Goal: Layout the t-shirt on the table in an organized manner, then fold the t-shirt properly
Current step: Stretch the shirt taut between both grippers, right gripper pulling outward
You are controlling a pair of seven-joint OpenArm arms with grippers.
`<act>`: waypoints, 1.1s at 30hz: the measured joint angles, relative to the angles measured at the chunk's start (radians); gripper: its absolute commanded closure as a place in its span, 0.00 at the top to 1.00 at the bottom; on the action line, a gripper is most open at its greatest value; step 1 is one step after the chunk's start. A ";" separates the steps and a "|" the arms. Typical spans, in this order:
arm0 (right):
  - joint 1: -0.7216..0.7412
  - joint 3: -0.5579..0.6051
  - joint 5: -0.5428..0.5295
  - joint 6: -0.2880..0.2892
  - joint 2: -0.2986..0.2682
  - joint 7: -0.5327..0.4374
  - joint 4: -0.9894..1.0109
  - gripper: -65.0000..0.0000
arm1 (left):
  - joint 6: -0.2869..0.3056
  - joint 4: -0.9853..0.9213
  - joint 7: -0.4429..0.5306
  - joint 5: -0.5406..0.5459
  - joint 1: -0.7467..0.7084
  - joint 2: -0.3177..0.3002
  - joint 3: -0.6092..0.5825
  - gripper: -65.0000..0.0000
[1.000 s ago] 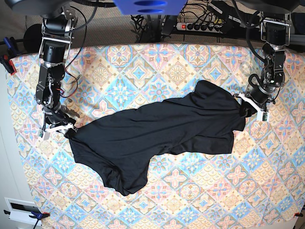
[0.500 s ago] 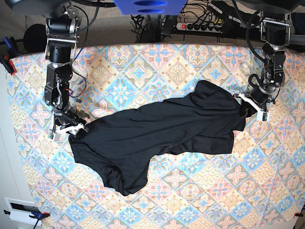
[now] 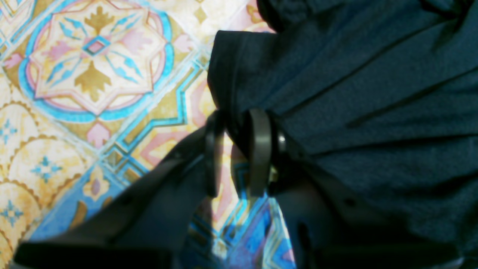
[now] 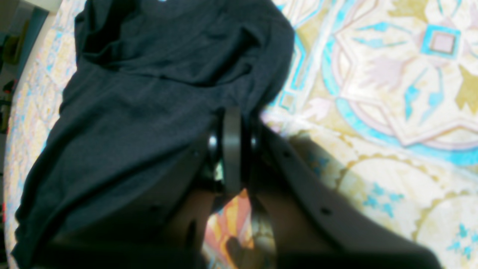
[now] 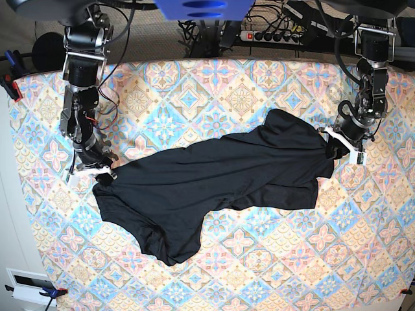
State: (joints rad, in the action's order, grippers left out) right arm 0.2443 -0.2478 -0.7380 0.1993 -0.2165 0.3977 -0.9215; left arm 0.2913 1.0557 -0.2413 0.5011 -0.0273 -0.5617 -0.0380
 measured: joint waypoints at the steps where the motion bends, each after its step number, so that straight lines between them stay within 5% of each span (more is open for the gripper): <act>1: 0.000 -0.020 0.000 0.007 -0.002 0.019 0.000 0.00 | -0.002 0.006 -0.002 0.000 -0.001 0.000 0.000 0.19; 8: -0.041 -0.181 0.011 0.004 -0.117 0.095 0.004 0.00 | -0.034 0.043 -0.021 -0.030 -0.013 0.003 0.000 0.19; 16: -0.156 -0.293 -0.016 0.027 -0.100 0.130 -0.090 0.00 | -0.031 0.045 -0.020 -0.030 -0.014 0.006 0.000 0.19; 28: -0.375 -0.301 0.007 -0.002 -0.095 0.146 -0.433 0.00 | -0.031 0.045 -0.019 -0.030 -0.014 0.008 0.000 0.19; 33: -0.371 -0.301 0.018 -0.008 -0.100 0.143 -0.530 0.12 | -0.045 0.062 -0.032 -0.031 -0.017 0.019 0.006 0.21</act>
State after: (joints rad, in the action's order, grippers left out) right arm -0.1265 -0.5488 -0.7204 0.1913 -0.3161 0.5404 -1.4517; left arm 0.2466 1.1179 -0.2737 0.4706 -0.0441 -0.5423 -0.0319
